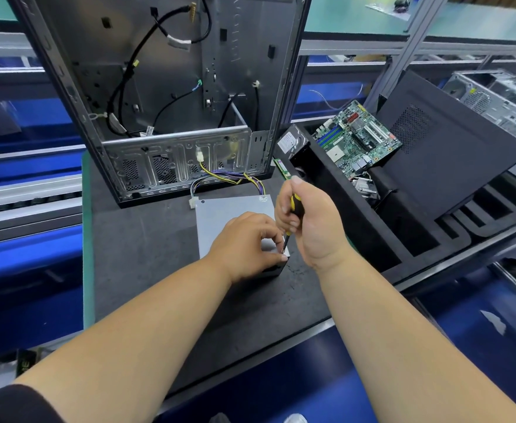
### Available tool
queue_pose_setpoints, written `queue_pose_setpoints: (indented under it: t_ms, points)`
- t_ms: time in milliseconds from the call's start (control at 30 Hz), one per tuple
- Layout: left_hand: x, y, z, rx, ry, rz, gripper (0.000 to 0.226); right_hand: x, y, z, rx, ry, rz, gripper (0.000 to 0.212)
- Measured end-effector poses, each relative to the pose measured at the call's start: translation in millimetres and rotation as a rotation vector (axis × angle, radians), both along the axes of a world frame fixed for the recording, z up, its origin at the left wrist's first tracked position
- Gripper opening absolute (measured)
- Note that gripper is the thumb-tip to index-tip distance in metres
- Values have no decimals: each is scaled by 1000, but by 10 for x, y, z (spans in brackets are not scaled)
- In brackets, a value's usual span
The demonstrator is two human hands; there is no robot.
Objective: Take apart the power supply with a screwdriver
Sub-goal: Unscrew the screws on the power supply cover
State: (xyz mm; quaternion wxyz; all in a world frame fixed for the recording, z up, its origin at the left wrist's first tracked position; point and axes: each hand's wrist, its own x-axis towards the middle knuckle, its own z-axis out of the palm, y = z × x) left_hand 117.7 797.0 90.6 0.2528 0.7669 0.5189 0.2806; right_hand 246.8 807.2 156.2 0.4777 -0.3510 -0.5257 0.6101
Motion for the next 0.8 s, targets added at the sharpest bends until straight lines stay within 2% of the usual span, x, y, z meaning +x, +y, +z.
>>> queue_pose_setpoints:
  t_ms: [133,433,700,800]
  points:
    - [-11,8,-6,7,19,5,19,24,-10,25,2,14,-103,25]
    - [-5,17,-26,-16,21,-3,20,9,-1,22,22,-1,-288,41]
    - [-11,12,-13,-5,18,-3,22,59,83,69,-94,114,-95,37]
    - [-18,5,-5,-5,29,-7,22,78,87,56,-75,69,-53,28]
